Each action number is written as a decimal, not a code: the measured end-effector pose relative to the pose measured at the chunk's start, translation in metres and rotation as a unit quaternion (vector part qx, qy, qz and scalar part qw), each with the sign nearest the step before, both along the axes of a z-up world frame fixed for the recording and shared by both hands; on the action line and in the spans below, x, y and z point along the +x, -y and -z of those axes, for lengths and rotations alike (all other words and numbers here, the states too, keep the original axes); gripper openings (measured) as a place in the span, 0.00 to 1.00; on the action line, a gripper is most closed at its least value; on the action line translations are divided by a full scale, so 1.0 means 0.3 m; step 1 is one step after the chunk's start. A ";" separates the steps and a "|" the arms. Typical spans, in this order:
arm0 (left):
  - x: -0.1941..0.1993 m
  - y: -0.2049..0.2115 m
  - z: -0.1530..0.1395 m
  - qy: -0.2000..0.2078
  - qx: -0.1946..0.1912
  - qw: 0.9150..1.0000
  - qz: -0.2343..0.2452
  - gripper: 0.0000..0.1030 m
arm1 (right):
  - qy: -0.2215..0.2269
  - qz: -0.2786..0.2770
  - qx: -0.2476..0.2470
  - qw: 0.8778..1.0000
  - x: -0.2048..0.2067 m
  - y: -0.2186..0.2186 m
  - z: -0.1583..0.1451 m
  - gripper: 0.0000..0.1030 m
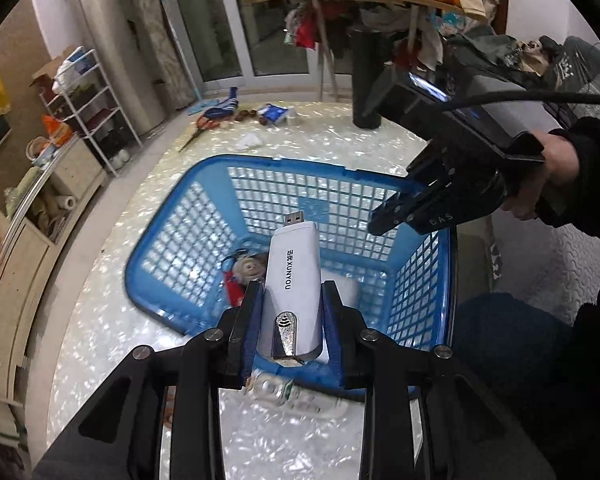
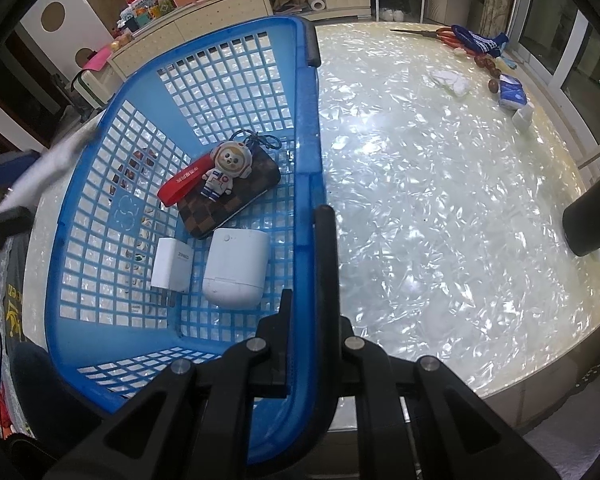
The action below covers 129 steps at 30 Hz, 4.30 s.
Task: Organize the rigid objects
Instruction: 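Lift the USB stick with the left tool and carry it over the basket, then lower the USB stick onto the white device and open the left tool, then move the left tool back to the brown wooden massage comb, then close the left tool on the brown massage comb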
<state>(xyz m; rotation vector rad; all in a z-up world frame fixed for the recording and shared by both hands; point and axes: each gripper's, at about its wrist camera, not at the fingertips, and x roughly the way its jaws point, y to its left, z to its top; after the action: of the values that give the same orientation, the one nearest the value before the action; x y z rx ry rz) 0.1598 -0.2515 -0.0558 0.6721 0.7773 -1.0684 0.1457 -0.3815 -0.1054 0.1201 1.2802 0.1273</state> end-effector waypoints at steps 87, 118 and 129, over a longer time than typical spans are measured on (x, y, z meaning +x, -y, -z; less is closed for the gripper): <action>0.432 -0.423 0.405 -0.112 0.120 0.965 -0.205 0.99 | -0.016 -0.004 -0.022 1.000 0.009 -0.008 0.006 0.10; 0.645 -0.396 0.571 -0.136 0.089 0.967 -0.198 0.68 | -0.025 -0.004 -0.024 0.999 0.031 -0.010 0.032 0.10; 0.564 -0.422 0.536 -0.119 0.085 0.968 -0.204 0.55 | -0.024 -0.002 -0.027 0.999 0.028 -0.016 0.026 0.10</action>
<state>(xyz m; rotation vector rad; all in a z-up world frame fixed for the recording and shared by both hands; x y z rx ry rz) 0.3288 -0.1249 -0.2166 0.5018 1.1704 -0.7155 0.1540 -0.3766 -0.1132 0.0746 1.3303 0.0930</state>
